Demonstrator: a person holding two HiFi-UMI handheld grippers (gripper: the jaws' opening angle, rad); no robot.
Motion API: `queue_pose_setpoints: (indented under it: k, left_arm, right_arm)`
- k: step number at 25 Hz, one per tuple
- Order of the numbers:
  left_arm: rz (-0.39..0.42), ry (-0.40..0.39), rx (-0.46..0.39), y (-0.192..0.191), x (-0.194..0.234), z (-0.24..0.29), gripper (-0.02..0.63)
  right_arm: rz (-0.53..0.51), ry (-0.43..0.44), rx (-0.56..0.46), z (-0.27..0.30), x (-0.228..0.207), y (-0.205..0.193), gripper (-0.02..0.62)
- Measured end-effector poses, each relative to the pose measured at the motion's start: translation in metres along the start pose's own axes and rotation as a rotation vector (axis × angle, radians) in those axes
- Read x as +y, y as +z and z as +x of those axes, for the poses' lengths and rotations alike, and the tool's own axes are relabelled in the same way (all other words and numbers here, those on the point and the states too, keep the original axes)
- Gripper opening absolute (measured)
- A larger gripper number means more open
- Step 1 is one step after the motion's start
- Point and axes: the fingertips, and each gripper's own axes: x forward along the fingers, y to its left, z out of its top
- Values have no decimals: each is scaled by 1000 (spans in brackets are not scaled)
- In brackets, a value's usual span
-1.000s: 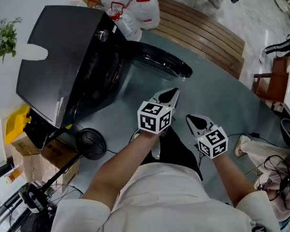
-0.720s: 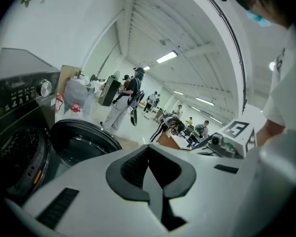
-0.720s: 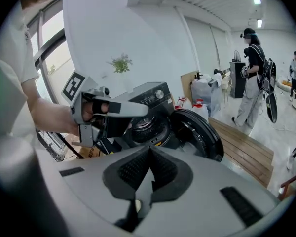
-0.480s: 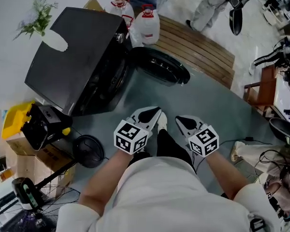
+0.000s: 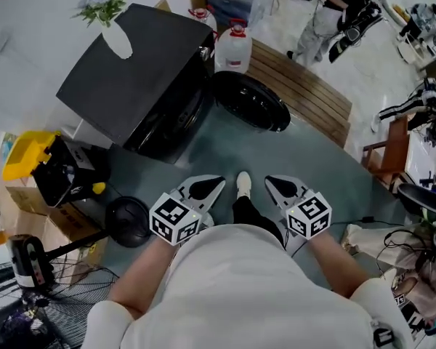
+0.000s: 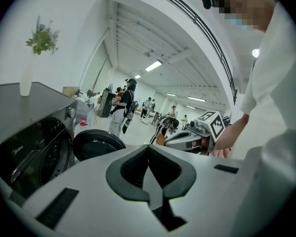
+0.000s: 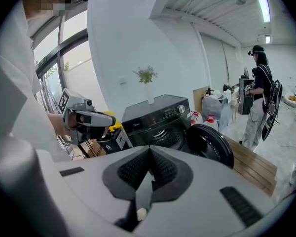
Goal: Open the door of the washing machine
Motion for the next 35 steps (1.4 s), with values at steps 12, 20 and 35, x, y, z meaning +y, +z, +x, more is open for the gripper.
queue_pose_setpoints:
  k: [12, 20, 35]
  left_arm:
    - [96, 111, -46, -2, 15, -40, 17]
    - [72, 11, -49, 0, -3, -43, 17]
    - [45, 7, -49, -6, -1, -44, 17]
  right_arm:
    - [-83, 28, -8, 1, 60, 5, 8]
    - [-98, 25, -15, -3, 60, 10, 8]
    - [-109, 11, -9, -6, 51, 10, 8]
